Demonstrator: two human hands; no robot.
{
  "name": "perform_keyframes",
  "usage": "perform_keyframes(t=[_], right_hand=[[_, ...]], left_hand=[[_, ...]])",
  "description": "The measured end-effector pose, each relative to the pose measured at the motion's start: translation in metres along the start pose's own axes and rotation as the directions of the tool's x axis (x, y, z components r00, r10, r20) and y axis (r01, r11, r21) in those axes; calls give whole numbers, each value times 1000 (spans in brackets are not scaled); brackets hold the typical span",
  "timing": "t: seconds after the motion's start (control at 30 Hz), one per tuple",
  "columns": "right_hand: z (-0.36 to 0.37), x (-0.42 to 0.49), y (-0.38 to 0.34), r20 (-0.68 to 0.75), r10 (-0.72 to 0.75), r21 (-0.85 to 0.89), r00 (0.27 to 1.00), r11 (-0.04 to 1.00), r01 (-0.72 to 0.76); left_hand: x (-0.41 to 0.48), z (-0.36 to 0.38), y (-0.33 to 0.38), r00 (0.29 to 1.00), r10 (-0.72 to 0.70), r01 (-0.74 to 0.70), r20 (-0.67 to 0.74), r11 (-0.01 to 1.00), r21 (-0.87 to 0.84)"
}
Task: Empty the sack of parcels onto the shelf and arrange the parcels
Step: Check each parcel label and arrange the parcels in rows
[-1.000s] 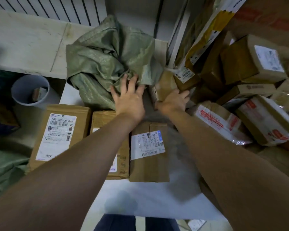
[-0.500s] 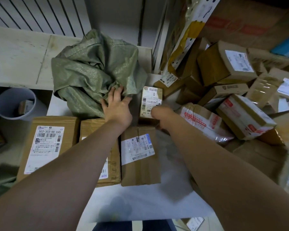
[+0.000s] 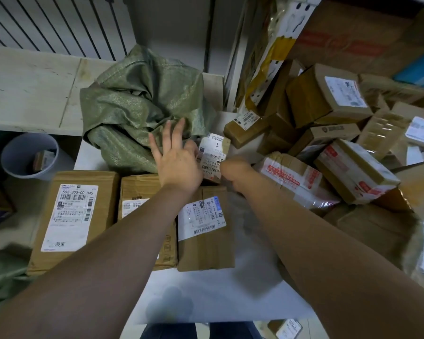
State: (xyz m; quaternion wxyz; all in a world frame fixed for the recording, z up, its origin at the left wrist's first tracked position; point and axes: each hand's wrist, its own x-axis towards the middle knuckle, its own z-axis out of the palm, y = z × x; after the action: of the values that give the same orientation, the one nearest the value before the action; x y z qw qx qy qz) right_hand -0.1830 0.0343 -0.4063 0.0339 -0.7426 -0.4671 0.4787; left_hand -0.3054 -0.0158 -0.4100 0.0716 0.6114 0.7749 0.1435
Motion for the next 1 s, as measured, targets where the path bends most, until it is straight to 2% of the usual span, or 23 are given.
perform_keyframes(t=[0.13, 0.23, 0.3, 0.37, 0.47, 0.57, 0.67, 0.73, 0.83, 0.9, 1.0], right_hand=[[-22, 10, -10, -156, -96, -93, 983, 992, 82], [-31, 32, -23, -189, -123, -345, 974, 937, 51], [-34, 50, -33, -198, -112, -452, 974, 892, 10], [-35, 67, -43, -154, -126, -563, 980, 826, 18], [-35, 91, -49, -17, -179, -722, 984, 683, 112], [-32, 125, -45, 66, -177, -739, 982, 652, 167], [-28, 143, -39, -9, -165, -758, 986, 644, 101], [-31, 141, -34, -113, -209, -659, 971, 748, 84], [-42, 124, -31, -283, -325, -382, 902, 901, 204], [-48, 114, -27, -369, -361, -220, 856, 929, 297], [-49, 100, -24, -417, -261, 76, 871, 944, 320]], left_hand=[[17, 0, 15, 998, 69, -69, -15, 998, 13], [33, 0, 21, 992, 125, -124, 2, 992, 37], [44, 0, 24, 990, 138, -139, 17, 989, 40], [53, 5, 25, 990, 142, -143, 24, 989, 38], [59, 18, 23, 991, 123, -123, 43, 992, -13], [58, 28, 20, 993, 105, -103, 52, 994, -39], [58, 34, 19, 996, 73, -70, 51, 995, -68], [58, 35, 18, 996, 62, -58, 68, 996, -67], [59, 36, 17, 994, 53, -46, 95, 996, -78], [59, 36, 16, 995, 41, -33, 90, 996, -86], [57, 38, 16, 997, 24, -18, 78, 996, -82]])
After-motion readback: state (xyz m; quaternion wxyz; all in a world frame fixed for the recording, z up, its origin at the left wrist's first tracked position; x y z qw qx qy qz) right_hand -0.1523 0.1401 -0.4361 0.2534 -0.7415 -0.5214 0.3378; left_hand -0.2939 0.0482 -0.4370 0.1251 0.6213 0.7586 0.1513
